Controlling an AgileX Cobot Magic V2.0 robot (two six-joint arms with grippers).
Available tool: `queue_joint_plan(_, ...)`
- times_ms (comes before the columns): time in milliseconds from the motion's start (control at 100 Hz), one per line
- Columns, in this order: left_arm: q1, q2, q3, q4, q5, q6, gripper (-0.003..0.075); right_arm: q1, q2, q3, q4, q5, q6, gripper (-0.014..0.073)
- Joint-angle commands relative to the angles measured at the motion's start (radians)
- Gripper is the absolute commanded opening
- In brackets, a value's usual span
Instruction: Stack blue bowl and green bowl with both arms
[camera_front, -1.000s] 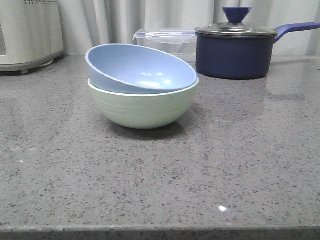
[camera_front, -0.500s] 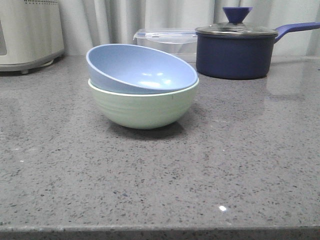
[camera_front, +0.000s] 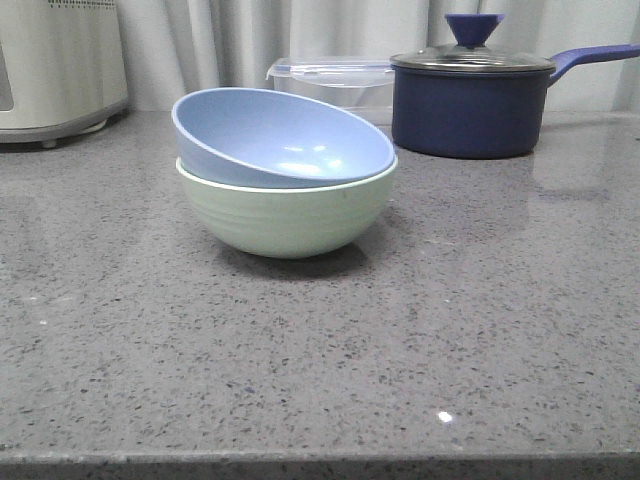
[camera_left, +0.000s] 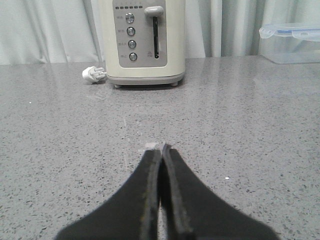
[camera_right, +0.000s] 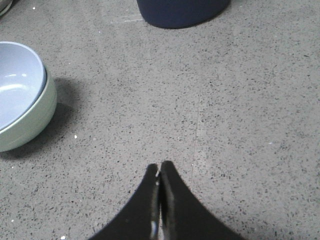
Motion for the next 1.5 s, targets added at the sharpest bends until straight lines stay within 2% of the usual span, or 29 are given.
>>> queue_joint_plan(0,0.005,-0.034,0.040,-0.008,-0.079,-0.004,-0.0020,-0.007,0.001,-0.026,0.001,-0.070,-0.009,-0.0081)
queue_joint_plan(500,0.005,-0.034,0.040,-0.008,-0.079,-0.004,-0.0020,-0.008,0.001,-0.023,-0.005,-0.091,-0.009,-0.0081)
queue_joint_plan(600,0.005,-0.034,0.040,-0.008,-0.079,-0.004,-0.0020,-0.028,-0.004,0.009,-0.049,-0.178,-0.009,-0.0081)
queue_joint_plan(790,0.005,-0.034,0.040,-0.008,-0.079,-0.004,-0.0020,-0.077,-0.064,0.151,-0.157,-0.428,-0.009,-0.0081)
queue_joint_plan(1000,0.005,-0.034,0.040,-0.008,-0.079,-0.004,-0.0020,-0.120,-0.195,0.329,-0.219,-0.579,-0.008,-0.0081)
queue_joint_plan(1230,0.005,-0.034,0.040,-0.008,-0.079,-0.004,-0.0020,-0.145,-0.354,0.483,-0.225,-0.602,0.030,-0.0081)
queue_joint_plan(1290,0.005,-0.034,0.040,-0.008,-0.079,-0.004,-0.0020,-0.145,-0.398,0.482,-0.238,-0.549,0.040,-0.0081)
queue_joint_plan(1490,0.005,-0.034,0.040,-0.008,-0.079,-0.004,-0.0020,-0.145,-0.461,0.482,-0.253,-0.541,0.040,-0.0081)
